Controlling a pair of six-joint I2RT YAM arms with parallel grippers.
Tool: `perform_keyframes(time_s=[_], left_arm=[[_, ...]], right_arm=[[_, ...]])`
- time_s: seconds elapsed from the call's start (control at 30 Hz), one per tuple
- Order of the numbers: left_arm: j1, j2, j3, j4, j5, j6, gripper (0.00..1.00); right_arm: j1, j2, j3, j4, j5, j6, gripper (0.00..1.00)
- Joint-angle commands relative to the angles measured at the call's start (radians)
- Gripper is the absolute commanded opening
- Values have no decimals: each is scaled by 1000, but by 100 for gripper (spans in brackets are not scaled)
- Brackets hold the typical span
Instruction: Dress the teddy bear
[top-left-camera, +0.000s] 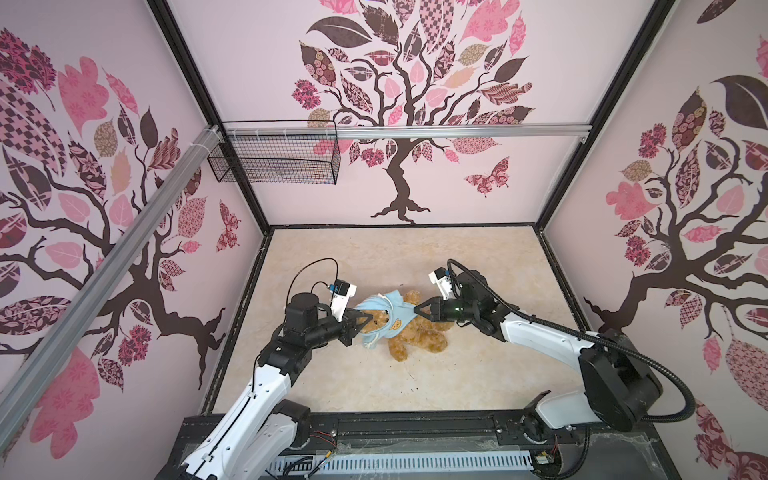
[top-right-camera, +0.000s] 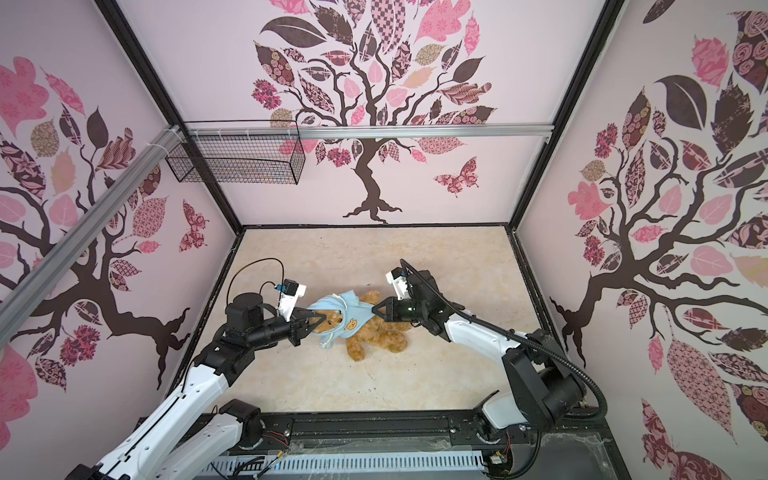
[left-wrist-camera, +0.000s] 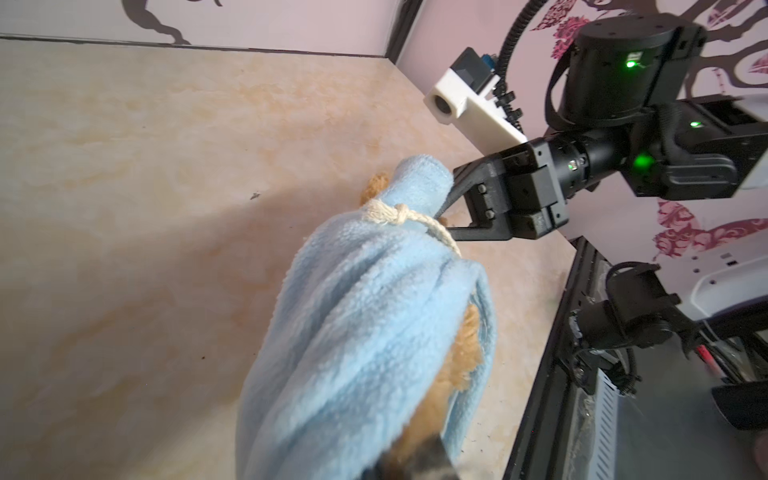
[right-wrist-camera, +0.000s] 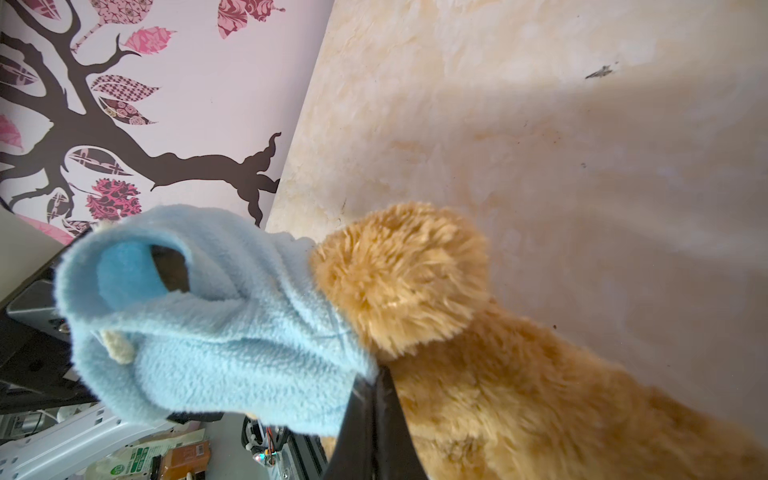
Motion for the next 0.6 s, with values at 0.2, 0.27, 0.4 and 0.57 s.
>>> perform_keyframes(time_s=[0.2,0.27,0.4,0.57], left_arm=[[-142,20,109,-87,-27,429,0],[-141,17,116,-84,-46,485,0],[-141,21,138,-88,-109,601,0],[-142,7,134,-60,-93,719,0]], right_arm=[[-20,-129,50,-134,-129,-195,14],[-23,-196,61,-231,-68,-257,18],[-24,-344,51,-298,49,-323,30],[-23,-425,18,-199,32,-304,42]])
